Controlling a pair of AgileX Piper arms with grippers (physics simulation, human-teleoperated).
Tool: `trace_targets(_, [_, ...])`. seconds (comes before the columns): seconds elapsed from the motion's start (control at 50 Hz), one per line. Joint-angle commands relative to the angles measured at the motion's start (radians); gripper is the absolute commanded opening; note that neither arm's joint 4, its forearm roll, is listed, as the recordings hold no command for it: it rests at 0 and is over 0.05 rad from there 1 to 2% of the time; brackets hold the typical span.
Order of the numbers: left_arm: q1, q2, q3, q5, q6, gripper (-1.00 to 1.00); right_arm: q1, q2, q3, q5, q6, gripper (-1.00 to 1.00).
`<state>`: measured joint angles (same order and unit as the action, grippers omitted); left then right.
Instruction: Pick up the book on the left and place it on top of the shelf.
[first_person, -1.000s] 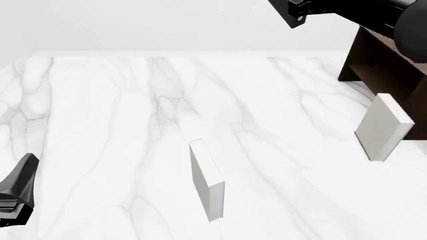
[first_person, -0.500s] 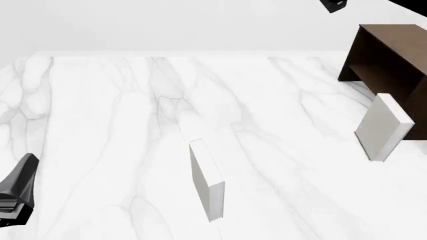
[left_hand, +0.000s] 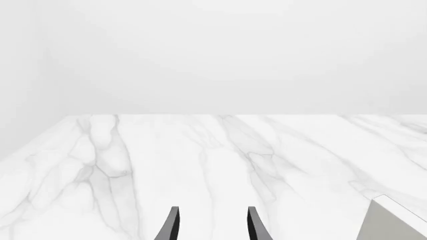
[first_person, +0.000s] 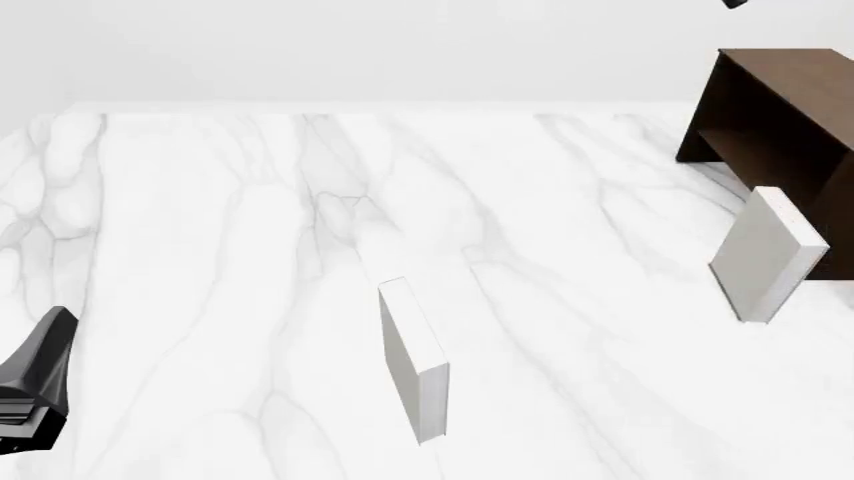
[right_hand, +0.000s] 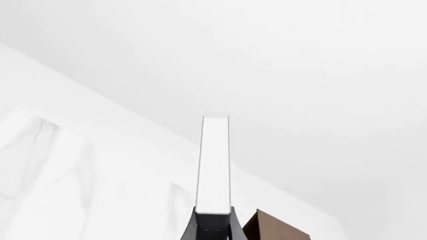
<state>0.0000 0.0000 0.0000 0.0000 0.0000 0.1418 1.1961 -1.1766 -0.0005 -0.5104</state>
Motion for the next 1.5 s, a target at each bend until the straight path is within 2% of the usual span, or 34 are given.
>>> trace_targets(0.02, [0.0,0.0,0.0,0.0,0.0,1.0,-0.025,-0.004,-0.04,0.025,-0.027,-1.0])
trace_targets(0.22, [0.0,0.0,0.0,0.0,0.0,1.0,-0.057,0.012,-0.056,0.025,-0.079,-1.0])
trace_targets(0.62, [0.0,0.0,0.0,0.0,0.0,1.0,-0.124,0.04,-0.093,0.029,-0.122,-1.0])
trace_targets(0.94, [0.0,0.0,0.0,0.0,0.0,1.0,-0.16,0.041,-0.078,0.02,-0.166,-1.0])
trace_targets(1.22, [0.0,0.0,0.0,0.0,0.0,1.0,-0.224,0.027,-0.066,0.013,-0.225,-1.0])
trace_targets(1.5, [0.0,0.0,0.0,0.0,0.0,1.0,-0.276,0.018,-0.058,0.001,-0.261,-1.0])
